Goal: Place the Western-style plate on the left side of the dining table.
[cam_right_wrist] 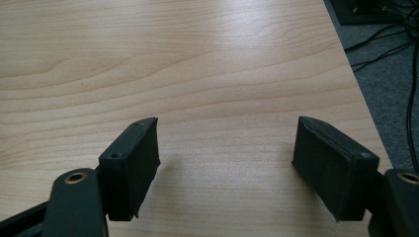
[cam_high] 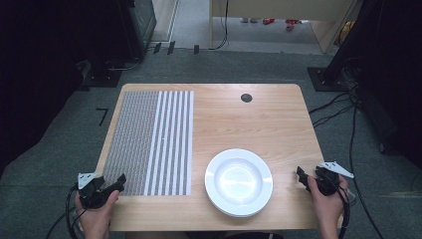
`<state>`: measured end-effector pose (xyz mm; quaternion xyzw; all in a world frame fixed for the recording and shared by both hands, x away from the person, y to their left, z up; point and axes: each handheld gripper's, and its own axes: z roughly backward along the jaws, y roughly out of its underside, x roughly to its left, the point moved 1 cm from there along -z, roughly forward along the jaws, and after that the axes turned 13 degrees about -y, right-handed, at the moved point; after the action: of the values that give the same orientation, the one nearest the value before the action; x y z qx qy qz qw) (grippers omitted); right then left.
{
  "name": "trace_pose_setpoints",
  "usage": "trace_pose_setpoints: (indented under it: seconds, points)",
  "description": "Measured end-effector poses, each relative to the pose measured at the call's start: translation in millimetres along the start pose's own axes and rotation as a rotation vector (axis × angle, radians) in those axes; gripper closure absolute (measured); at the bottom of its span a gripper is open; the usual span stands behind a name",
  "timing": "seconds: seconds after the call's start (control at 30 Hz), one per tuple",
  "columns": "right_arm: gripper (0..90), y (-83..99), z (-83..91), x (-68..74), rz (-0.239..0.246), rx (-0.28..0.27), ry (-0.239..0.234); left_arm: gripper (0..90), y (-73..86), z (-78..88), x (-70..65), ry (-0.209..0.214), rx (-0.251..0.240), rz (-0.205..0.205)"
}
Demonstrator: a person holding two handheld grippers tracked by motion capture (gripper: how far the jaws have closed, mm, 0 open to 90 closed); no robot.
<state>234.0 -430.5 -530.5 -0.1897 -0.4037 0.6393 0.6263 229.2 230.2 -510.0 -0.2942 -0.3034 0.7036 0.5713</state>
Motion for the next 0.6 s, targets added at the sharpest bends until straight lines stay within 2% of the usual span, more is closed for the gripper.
trace_pose_setpoints:
  seconds: [0.27,0.37,0.6]
  points:
    - [27.3,-0.3,-2.9,4.4,0.046,0.023,0.019,19.7,-3.0,5.4,-10.9,0.031,-0.009,-0.007]
    - [27.7,-0.2,-4.8,7.3,0.079,0.037,0.036,19.7,-6.7,10.5,-18.3,0.053,-0.022,-0.011]
    - [28.1,-0.4,-5.1,7.9,0.086,0.039,0.03,19.6,-8.7,14.0,-34.0,0.085,-0.029,-0.038]
